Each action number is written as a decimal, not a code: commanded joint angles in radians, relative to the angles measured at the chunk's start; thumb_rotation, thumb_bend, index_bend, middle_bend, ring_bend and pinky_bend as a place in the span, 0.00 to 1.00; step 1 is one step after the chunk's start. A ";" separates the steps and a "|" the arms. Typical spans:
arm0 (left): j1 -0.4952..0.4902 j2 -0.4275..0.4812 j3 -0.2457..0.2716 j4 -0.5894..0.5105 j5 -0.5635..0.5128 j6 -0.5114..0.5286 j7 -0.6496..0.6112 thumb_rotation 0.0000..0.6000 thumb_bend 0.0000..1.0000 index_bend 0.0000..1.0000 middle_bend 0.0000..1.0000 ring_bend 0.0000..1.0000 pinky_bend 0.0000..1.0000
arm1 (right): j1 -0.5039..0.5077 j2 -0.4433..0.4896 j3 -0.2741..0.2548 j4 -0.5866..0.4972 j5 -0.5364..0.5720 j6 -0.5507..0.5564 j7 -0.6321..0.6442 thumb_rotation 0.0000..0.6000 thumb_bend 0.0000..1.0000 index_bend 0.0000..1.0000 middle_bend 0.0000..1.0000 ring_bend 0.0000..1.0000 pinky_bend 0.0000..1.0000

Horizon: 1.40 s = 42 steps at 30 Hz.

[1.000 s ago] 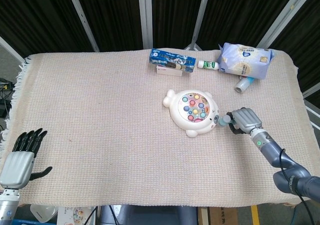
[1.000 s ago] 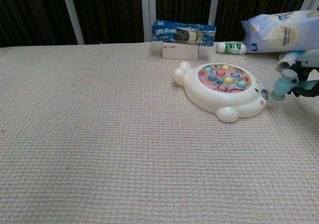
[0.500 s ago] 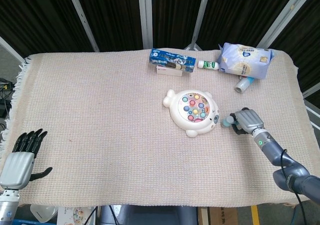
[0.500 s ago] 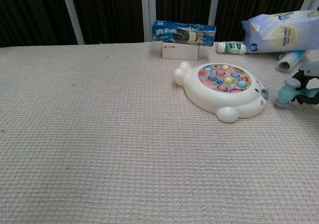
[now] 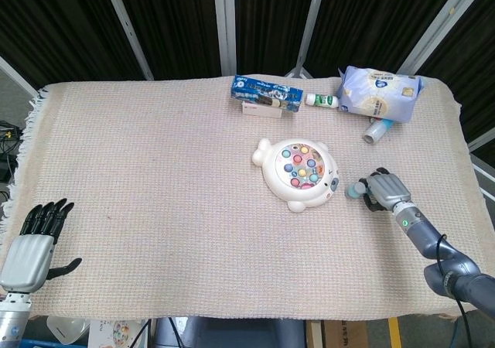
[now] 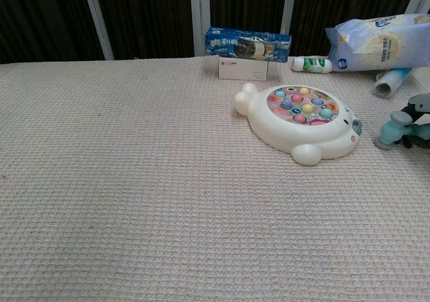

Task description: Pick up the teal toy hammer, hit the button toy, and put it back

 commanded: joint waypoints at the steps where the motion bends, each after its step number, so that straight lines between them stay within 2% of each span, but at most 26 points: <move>1: 0.000 0.000 0.000 0.000 0.000 -0.001 0.001 1.00 0.13 0.00 0.00 0.00 0.00 | -0.002 -0.002 0.003 0.003 0.001 -0.005 -0.001 1.00 0.50 0.43 0.46 0.22 0.07; 10: -0.004 -0.002 -0.004 -0.002 -0.004 -0.007 0.006 1.00 0.13 0.00 0.00 0.00 0.00 | -0.005 -0.002 0.020 0.010 0.007 -0.025 -0.013 1.00 0.47 0.38 0.42 0.19 0.03; 21: -0.005 -0.004 -0.005 0.001 -0.006 -0.010 0.005 1.00 0.13 0.00 0.00 0.00 0.00 | -0.002 0.026 0.043 -0.022 0.026 -0.049 -0.036 1.00 0.47 0.08 0.25 0.07 0.00; 27: -0.007 -0.006 -0.005 0.006 -0.006 -0.013 0.000 1.00 0.13 0.00 0.00 0.00 0.00 | -0.007 0.040 0.051 -0.042 0.038 -0.053 -0.052 1.00 0.47 0.04 0.23 0.07 0.00; 38: -0.007 -0.008 -0.005 0.015 -0.011 -0.015 -0.011 1.00 0.13 0.00 0.00 0.00 0.00 | 0.002 0.041 0.074 -0.046 0.070 -0.080 -0.083 1.00 0.46 0.03 0.22 0.06 0.00; 41: -0.006 -0.008 -0.006 0.015 -0.011 -0.013 -0.012 1.00 0.13 0.00 0.00 0.00 0.00 | 0.002 0.045 0.075 -0.049 0.077 -0.081 -0.100 1.00 0.46 0.00 0.16 0.02 0.00; 42: -0.006 -0.007 -0.006 0.016 -0.011 -0.013 -0.012 1.00 0.13 0.00 0.00 0.00 0.00 | 0.001 0.050 0.073 -0.056 0.080 -0.084 -0.109 1.00 0.46 0.00 0.11 0.00 0.00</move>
